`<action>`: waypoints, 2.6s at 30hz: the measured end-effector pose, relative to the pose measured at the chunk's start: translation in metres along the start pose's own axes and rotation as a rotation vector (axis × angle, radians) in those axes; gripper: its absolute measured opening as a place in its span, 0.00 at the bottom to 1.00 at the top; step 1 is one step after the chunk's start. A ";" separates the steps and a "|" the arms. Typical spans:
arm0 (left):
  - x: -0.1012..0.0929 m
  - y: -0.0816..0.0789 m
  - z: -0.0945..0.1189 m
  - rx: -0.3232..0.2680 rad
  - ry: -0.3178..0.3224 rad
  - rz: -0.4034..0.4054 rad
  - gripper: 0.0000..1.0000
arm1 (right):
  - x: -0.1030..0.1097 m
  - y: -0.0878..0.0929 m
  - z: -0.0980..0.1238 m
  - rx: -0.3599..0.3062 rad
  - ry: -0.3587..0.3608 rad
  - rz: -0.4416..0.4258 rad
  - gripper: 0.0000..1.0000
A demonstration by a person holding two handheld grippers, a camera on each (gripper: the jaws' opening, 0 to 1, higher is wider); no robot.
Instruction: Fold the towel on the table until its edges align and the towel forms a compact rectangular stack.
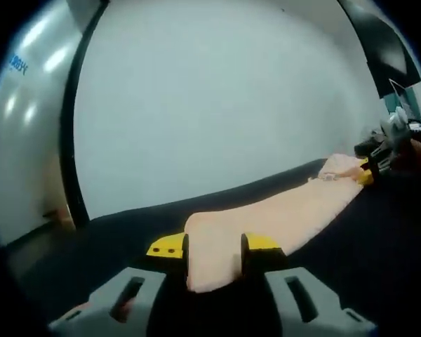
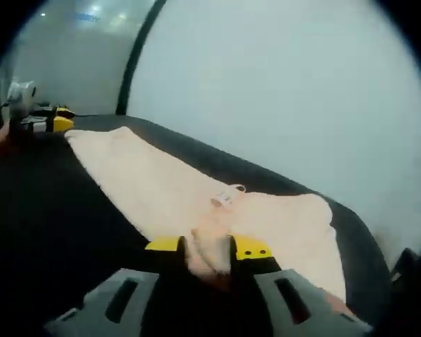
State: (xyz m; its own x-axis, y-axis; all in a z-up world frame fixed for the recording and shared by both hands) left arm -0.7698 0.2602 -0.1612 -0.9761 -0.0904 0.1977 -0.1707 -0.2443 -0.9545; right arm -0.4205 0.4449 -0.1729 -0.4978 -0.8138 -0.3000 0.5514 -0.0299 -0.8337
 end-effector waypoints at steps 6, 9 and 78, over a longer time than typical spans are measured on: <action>0.002 0.001 0.000 0.003 -0.006 0.004 0.29 | -0.009 -0.001 0.024 -0.130 -0.220 -0.211 0.50; 0.002 0.001 0.000 0.001 -0.004 0.007 0.29 | -0.043 -0.003 0.041 -0.204 -0.138 -0.307 0.28; -0.044 -0.053 -0.038 0.206 -0.216 0.924 0.07 | -0.135 0.023 0.056 -0.450 0.134 -0.576 0.18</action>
State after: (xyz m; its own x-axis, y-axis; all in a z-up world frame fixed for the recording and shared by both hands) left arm -0.7235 0.3141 -0.1281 -0.6642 -0.5021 -0.5539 0.6978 -0.1506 -0.7003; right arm -0.3026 0.5216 -0.1257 -0.7188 -0.6622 0.2116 -0.1344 -0.1661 -0.9769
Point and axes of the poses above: the point that each gripper's makers call its tool centre point, and the gripper's own axes: z roughly backward along the fingers, x roughly to its left, y roughly out of its underside, the point moved 10 cm from there along z, roughly backward along the fingers, and after that the axes turned 10 degrees about x, right-handed, at the moved point
